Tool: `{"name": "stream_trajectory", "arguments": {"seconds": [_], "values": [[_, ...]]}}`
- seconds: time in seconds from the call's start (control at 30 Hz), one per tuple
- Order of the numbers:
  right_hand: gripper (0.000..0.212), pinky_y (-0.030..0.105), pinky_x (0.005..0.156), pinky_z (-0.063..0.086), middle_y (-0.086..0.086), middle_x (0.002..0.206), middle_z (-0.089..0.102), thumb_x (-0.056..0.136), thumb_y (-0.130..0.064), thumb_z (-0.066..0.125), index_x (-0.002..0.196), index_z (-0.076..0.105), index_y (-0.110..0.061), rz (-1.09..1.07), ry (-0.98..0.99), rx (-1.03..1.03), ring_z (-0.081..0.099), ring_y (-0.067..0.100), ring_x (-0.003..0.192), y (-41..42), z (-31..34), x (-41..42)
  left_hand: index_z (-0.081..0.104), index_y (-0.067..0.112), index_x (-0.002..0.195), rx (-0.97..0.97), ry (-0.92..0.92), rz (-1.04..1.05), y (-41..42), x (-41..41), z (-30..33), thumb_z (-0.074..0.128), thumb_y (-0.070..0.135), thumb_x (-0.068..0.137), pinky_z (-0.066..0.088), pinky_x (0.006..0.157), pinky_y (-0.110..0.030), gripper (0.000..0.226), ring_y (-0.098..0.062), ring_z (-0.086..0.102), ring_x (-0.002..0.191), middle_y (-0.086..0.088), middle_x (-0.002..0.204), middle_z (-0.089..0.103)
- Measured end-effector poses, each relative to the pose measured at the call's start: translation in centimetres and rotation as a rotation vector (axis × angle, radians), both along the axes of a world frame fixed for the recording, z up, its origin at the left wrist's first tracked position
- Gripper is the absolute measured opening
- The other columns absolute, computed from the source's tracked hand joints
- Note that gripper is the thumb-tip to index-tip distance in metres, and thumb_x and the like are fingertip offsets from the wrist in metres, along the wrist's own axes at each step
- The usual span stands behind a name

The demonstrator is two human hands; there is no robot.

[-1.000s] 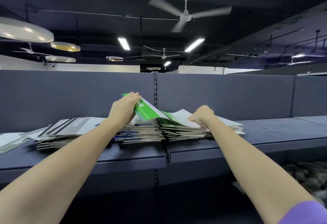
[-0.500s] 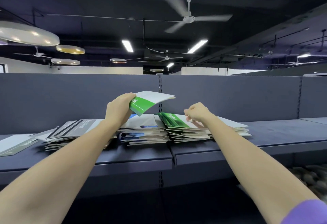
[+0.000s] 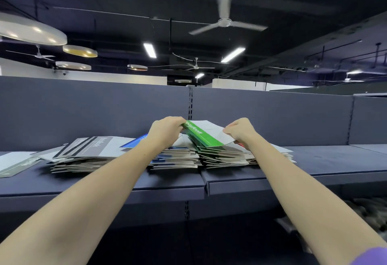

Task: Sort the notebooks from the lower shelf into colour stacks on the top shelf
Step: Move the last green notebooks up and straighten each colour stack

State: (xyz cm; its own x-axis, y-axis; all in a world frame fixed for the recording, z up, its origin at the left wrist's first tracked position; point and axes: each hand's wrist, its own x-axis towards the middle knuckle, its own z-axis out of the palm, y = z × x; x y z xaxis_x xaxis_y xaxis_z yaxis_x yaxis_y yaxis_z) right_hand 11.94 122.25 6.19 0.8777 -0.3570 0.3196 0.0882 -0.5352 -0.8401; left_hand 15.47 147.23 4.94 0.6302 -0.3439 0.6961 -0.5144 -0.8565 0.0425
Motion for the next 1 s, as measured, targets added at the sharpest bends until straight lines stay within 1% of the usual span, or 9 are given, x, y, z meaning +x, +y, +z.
{"name": "stream_trajectory", "arguments": {"seconds": [0.1, 0.23, 0.3, 0.37, 0.47, 0.53, 0.7, 0.8, 1.0], "values": [[0.029, 0.026, 0.046, 0.022, 0.002, 0.056, 0.028, 0.076, 0.003, 0.046, 0.062, 0.029, -0.017, -0.163, 0.033, -0.208, 0.028, 0.021, 0.055, -0.8, -0.6, -0.3, 0.062, 0.016, 0.107, 0.012, 0.015, 0.018, -0.2, 0.1, 0.1, 0.045, 0.013, 0.098, 0.052, 0.075, -0.040, 0.019, -0.028, 0.059, 0.095, 0.002, 0.105, 0.067], [0.019, 0.025, 0.050, 0.033, 0.004, 0.067, 0.044, 0.082, -0.005, 0.048, 0.068, 0.040, -0.013, -0.266, 0.184, -0.438, 0.043, 0.023, 0.063, -0.2, -1.5, -0.3, 0.057, 0.008, 0.090, -0.033, 0.046, -0.022, -0.5, -0.4, 0.2, 0.041, 0.011, 0.097, 0.046, 0.065, -0.037, 0.018, -0.033, 0.051, 0.078, -0.006, 0.084, 0.060], [0.005, 0.029, 0.073, 0.048, 0.008, 0.092, 0.056, 0.084, -0.012, 0.051, 0.086, 0.056, -0.012, -0.295, 0.186, -0.532, 0.052, 0.028, 0.085, 0.4, -2.0, -0.4, 0.056, 0.008, 0.088, -0.022, 0.060, -0.056, -0.7, -0.8, 0.2, 0.041, 0.014, 0.098, 0.042, 0.062, -0.035, 0.019, -0.032, 0.049, 0.077, -0.006, 0.082, 0.059], [0.020, 0.038, 0.091, 0.047, 0.008, 0.113, 0.057, 0.086, -0.021, 0.057, 0.105, 0.063, -0.018, -0.372, 0.147, -0.579, 0.052, 0.032, 0.109, 0.6, -2.2, -1.1, 0.061, 0.009, 0.094, -0.014, 0.086, -0.100, -0.9, -1.2, 0.3, 0.042, 0.017, 0.099, 0.048, 0.067, -0.037, 0.021, -0.033, 0.055, 0.083, -0.006, 0.088, 0.064], [0.013, 0.033, 0.082, 0.047, 0.006, 0.093, 0.064, 0.089, -0.027, 0.059, 0.086, 0.066, -0.016, -0.329, 0.096, -0.403, 0.058, 0.032, 0.096, 0.5, -2.4, -2.4, 0.064, 0.012, 0.098, 0.006, 0.105, -0.167, -1.5, -2.0, 0.2, 0.043, 0.019, 0.099, 0.052, 0.074, -0.039, 0.023, -0.033, 0.059, 0.089, -0.006, 0.093, 0.067], [0.026, 0.031, 0.075, 0.042, 0.009, 0.083, 0.063, 0.095, -0.027, 0.053, 0.074, 0.060, -0.012, -0.304, 0.010, -0.289, 0.055, 0.032, 0.089, 0.2, -2.8, -3.8, 0.066, 0.015, 0.099, 0.014, 0.111, -0.225, -2.2, -2.9, 0.2, 0.043, 0.022, 0.098, 0.053, 0.078, -0.041, 0.023, -0.033, 0.060, 0.090, -0.005, 0.096, 0.068], [0.021, 0.031, 0.074, 0.039, 0.005, 0.092, 0.066, 0.096, -0.023, 0.049, 0.091, 0.065, -0.011, -0.433, -0.051, -0.315, 0.055, 0.027, 0.088, -0.8, -4.7, -9.3, 0.069, 0.019, 0.103, 0.010, 0.149, -0.466, -5.6, -6.4, 0.3, 0.048, 0.024, 0.097, 0.053, 0.085, -0.042, 0.023, -0.027, 0.062, 0.100, 0.000, 0.106, 0.071], [0.019, 0.035, 0.080, 0.050, 0.009, 0.097, 0.069, 0.093, -0.021, 0.050, 0.090, 0.066, -0.013, -0.518, 0.019, -0.316, 0.061, 0.032, 0.093, -1.6, -6.8, -13.2, 0.071, 0.018, 0.102, -0.018, 0.155, -0.618, -8.0, -9.6, 0.0, 0.050, 0.021, 0.095, 0.053, 0.084, -0.039, 0.022, -0.028, 0.061, 0.096, -0.002, 0.102, 0.072], [0.015, 0.031, 0.080, 0.045, 0.000, 0.095, 0.069, 0.090, -0.020, 0.055, 0.091, 0.070, -0.016, -0.563, 0.210, -0.313, 0.061, 0.025, 0.097, -1.1, -13.0, -21.1, 0.070, 0.017, 0.096, 0.109, 0.293, -0.775, -10.3, -15.1, -5.6, 0.049, 0.016, 0.092, 0.051, 0.077, -0.037, 0.021, -0.031, 0.060, 0.089, -0.006, 0.094, 0.069]]}}
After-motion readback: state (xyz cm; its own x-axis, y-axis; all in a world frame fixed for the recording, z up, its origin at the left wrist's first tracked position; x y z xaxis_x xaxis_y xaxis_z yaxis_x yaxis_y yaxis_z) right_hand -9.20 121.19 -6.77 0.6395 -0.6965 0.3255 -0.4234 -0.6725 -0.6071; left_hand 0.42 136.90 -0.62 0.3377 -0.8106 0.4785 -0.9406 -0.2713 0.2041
